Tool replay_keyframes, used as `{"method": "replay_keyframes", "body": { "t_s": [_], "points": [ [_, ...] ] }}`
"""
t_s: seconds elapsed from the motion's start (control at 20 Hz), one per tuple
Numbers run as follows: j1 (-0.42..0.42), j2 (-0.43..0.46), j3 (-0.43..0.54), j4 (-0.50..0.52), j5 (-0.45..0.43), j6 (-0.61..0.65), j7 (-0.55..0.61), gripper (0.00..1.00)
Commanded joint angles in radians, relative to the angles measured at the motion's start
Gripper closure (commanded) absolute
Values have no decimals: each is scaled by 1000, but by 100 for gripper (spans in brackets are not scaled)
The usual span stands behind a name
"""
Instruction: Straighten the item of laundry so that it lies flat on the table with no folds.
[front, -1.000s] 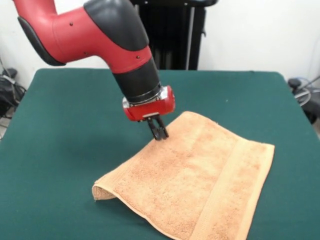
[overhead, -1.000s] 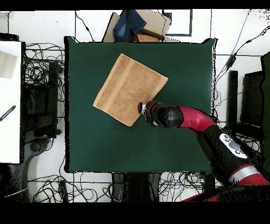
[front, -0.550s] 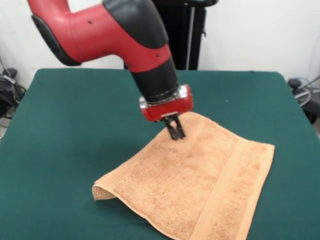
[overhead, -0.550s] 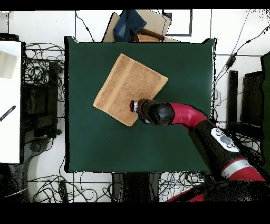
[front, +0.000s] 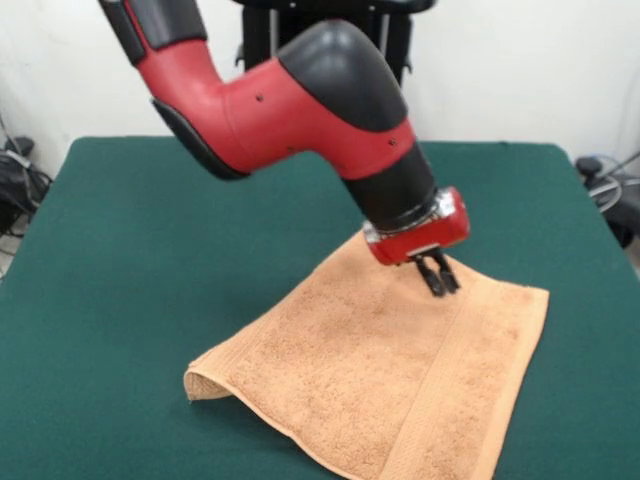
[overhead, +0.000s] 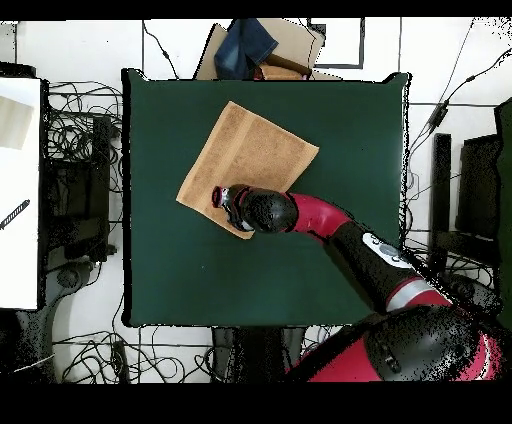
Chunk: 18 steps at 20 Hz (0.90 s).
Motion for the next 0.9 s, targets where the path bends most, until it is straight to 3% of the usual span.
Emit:
{"method": "replay_keyframes", "body": {
  "t_s": [0.05,0.9],
  "points": [
    [3,137,50,-78,53,14,29,100],
    [-11,119,49,-102,65,89,-7,100]
  ]
}}
